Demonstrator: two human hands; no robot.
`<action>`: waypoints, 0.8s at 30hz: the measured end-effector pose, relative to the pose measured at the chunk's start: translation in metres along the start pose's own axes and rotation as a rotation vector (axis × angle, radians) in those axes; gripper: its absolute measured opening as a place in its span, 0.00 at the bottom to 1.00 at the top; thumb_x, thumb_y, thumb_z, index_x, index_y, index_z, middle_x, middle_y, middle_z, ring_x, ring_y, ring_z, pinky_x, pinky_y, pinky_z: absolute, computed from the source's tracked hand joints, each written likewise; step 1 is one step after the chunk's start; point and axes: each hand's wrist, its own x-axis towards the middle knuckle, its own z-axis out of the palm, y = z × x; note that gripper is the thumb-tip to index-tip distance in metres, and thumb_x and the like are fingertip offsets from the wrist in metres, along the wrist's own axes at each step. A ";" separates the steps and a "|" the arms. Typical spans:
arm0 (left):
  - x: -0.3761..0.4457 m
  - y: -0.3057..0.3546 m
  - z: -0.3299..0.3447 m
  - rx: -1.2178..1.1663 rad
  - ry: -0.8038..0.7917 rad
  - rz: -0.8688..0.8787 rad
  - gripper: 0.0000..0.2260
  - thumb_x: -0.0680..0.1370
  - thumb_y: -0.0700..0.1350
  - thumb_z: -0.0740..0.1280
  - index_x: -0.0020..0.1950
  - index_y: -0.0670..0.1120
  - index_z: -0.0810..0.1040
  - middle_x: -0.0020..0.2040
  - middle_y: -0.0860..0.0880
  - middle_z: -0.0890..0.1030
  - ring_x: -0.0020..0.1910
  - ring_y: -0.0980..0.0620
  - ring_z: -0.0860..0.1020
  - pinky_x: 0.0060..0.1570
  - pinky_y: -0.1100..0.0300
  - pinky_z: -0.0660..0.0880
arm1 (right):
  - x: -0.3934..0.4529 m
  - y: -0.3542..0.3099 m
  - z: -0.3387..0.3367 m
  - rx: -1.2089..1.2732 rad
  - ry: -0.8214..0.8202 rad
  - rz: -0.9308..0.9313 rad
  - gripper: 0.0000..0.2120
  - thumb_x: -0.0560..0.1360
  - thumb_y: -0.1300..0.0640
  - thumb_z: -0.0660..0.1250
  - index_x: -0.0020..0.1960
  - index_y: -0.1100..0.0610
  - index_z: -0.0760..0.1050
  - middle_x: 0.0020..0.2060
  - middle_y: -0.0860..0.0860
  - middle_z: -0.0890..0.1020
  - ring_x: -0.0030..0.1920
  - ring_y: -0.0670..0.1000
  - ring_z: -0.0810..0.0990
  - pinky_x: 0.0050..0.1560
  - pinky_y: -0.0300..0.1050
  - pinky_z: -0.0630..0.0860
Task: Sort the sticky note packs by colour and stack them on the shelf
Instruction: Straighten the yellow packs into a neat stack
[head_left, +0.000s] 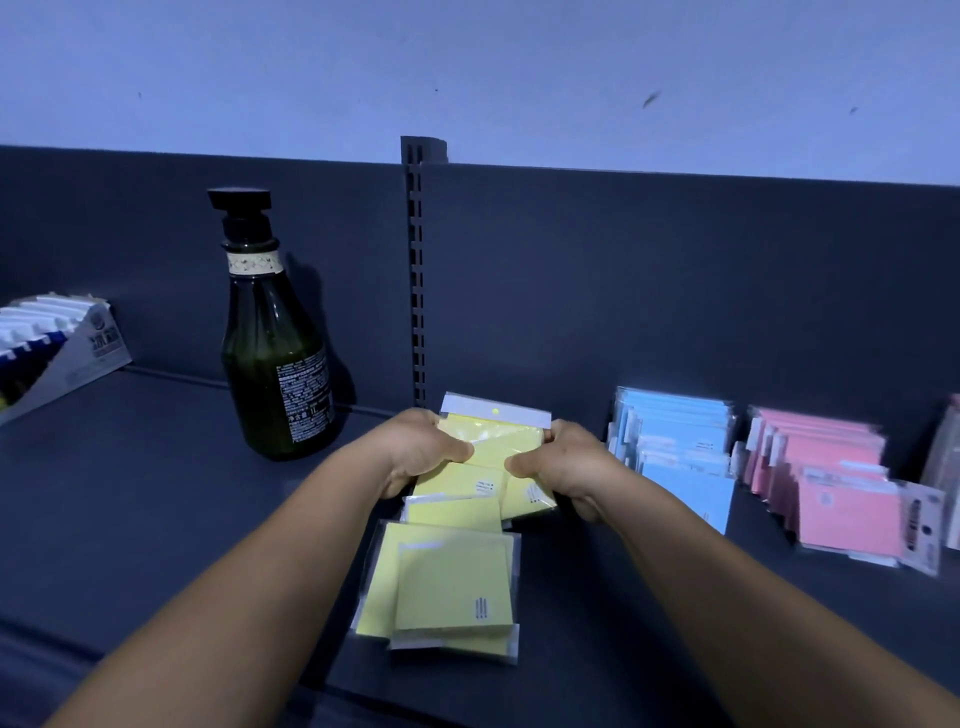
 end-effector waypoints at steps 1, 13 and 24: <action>0.002 0.000 0.001 0.017 0.015 -0.013 0.32 0.63 0.49 0.76 0.65 0.44 0.73 0.60 0.46 0.78 0.59 0.46 0.76 0.65 0.49 0.71 | 0.003 0.001 0.002 0.009 -0.008 0.009 0.30 0.57 0.55 0.75 0.58 0.58 0.73 0.50 0.54 0.82 0.49 0.55 0.82 0.54 0.52 0.79; -0.007 0.000 0.000 -0.125 -0.025 0.025 0.27 0.60 0.45 0.78 0.57 0.42 0.77 0.50 0.44 0.83 0.42 0.49 0.79 0.51 0.55 0.75 | -0.010 0.008 -0.005 0.163 0.014 -0.113 0.19 0.68 0.66 0.74 0.54 0.55 0.72 0.47 0.52 0.80 0.44 0.52 0.80 0.45 0.45 0.77; -0.057 0.008 0.008 -0.194 -0.028 0.184 0.15 0.76 0.39 0.68 0.62 0.48 0.74 0.34 0.52 0.77 0.23 0.58 0.66 0.24 0.64 0.62 | -0.045 0.012 -0.021 0.108 -0.079 -0.304 0.21 0.75 0.57 0.66 0.65 0.46 0.65 0.45 0.43 0.78 0.42 0.45 0.78 0.40 0.40 0.73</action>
